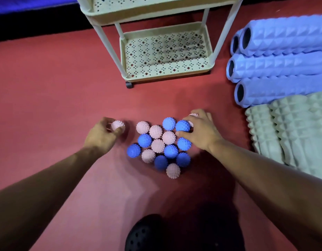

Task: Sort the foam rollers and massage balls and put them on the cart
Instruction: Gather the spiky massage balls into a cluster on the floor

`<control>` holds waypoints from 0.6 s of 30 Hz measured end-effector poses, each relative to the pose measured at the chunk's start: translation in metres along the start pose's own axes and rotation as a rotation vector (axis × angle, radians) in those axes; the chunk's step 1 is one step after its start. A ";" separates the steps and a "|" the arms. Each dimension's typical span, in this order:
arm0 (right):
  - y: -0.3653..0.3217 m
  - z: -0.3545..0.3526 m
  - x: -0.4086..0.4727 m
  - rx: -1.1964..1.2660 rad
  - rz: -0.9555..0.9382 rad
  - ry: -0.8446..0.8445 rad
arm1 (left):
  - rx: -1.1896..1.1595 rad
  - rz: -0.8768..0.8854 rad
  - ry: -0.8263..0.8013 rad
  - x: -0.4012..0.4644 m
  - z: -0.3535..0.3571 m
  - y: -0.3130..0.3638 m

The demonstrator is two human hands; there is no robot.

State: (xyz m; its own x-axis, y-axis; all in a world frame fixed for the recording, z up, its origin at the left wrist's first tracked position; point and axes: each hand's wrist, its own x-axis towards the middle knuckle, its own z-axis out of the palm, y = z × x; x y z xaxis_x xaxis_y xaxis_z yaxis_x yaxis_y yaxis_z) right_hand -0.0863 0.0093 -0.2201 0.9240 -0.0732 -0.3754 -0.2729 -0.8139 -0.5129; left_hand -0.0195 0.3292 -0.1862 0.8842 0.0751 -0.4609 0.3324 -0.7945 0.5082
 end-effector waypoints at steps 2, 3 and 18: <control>-0.004 0.002 0.002 -0.033 -0.012 -0.043 | -0.030 -0.048 -0.023 -0.004 0.000 -0.014; -0.006 0.003 0.002 -0.047 -0.017 -0.061 | -0.058 -0.062 -0.037 -0.006 0.003 -0.017; -0.014 0.010 0.006 -0.081 -0.063 -0.094 | -0.383 -0.031 -0.139 -0.014 0.055 -0.017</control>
State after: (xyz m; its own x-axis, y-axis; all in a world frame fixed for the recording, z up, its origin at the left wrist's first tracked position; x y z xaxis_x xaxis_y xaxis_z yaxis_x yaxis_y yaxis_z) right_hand -0.0799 0.0258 -0.2223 0.9084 0.0311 -0.4170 -0.1888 -0.8593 -0.4754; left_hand -0.0552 0.3085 -0.2285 0.8278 -0.0070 -0.5610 0.4800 -0.5088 0.7146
